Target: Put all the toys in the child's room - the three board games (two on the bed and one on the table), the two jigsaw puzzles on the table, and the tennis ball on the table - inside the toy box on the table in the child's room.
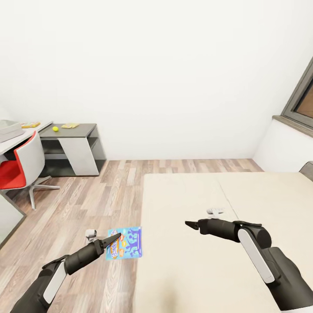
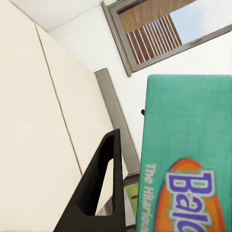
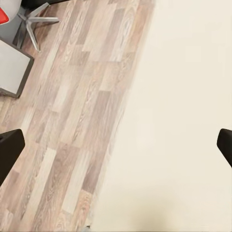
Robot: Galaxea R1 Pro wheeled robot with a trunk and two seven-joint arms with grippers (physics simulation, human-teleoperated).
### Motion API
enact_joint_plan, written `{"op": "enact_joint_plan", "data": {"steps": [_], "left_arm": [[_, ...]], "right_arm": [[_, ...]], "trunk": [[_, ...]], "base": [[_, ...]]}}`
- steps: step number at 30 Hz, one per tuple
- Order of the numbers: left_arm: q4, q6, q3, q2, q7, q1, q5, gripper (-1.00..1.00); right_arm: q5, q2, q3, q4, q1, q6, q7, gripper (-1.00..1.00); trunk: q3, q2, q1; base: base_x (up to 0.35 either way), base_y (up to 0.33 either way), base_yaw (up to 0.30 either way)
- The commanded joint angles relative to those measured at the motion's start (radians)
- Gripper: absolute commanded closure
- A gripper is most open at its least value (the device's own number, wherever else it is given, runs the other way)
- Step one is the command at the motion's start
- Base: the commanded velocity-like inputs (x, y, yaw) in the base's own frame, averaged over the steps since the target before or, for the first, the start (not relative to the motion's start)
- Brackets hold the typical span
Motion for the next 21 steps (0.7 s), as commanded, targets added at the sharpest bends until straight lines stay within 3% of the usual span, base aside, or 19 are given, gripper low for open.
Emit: {"op": "enact_joint_plan", "data": {"steps": [1,21], "left_arm": [[0.000,0.011,0.000,0.000,-0.002,-0.001,0.005,1.00],[0.000,0.011,0.000,0.000,0.003,-0.001,0.000,1.00]], "right_arm": [[0.006,0.000,-0.001,-0.001,-0.001,0.003,0.006,-1.00],[0.006,0.000,-0.037,-0.001,0.000,0.005,0.006,-1.00]], "trunk": [[-0.002,-0.002,0.001],[-0.002,-0.002,0.001]], "base": [[0.000,0.268,0.000],[0.000,0.268,0.000]]}}
